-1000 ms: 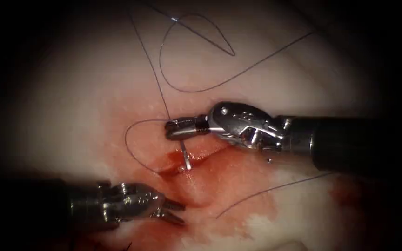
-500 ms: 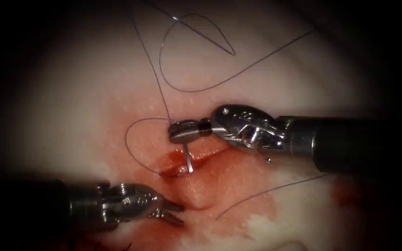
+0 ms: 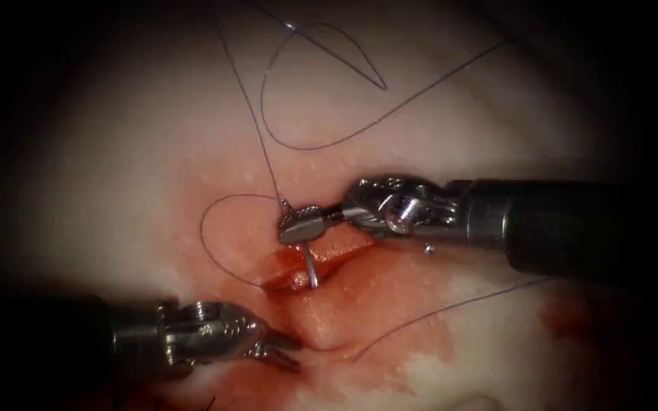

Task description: Wound Closure

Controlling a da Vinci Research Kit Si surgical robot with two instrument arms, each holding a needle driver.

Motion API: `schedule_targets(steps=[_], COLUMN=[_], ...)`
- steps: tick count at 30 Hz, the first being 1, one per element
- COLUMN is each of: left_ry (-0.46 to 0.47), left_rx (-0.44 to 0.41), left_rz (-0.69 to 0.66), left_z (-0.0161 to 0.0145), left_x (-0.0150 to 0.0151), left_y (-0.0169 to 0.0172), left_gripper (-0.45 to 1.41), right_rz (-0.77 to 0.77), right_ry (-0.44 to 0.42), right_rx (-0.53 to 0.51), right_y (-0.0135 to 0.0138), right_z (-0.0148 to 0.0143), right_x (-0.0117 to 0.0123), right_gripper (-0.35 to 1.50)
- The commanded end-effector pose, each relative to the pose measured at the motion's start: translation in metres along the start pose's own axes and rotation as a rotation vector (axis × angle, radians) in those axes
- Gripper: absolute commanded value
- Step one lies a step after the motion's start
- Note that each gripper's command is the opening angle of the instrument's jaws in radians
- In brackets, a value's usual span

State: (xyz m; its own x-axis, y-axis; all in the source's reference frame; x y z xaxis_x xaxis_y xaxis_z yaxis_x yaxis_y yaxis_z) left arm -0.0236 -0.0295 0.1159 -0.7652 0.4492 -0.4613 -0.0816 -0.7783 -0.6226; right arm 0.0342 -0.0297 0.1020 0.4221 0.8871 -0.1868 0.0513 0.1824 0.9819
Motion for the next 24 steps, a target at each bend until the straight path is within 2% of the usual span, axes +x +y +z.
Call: schedule_targets(steps=[1, 15, 24], left_ry=[0.0, 0.0, 0.0], left_rx=[-0.001, -0.001, -0.001], left_rz=[0.0, 0.0, 0.0], left_z=[0.0008, 0.0008, 0.0008], left_x=[0.0, 0.0, 0.0], left_y=[-0.0001, -0.0001, -0.0001], left_gripper=[0.15, 0.15, 0.14], right_rz=[0.01, 0.041, 0.072], right_ry=[-0.001, -0.05, -0.07], right_rx=[0.003, 0.037, 0.045], right_y=[0.0004, -0.0004, -0.0006], right_z=[0.0007, 0.002, 0.0017], right_x=[0.0005, -0.0007, -0.0012], right_gripper=[-0.35, -0.35, -0.35])
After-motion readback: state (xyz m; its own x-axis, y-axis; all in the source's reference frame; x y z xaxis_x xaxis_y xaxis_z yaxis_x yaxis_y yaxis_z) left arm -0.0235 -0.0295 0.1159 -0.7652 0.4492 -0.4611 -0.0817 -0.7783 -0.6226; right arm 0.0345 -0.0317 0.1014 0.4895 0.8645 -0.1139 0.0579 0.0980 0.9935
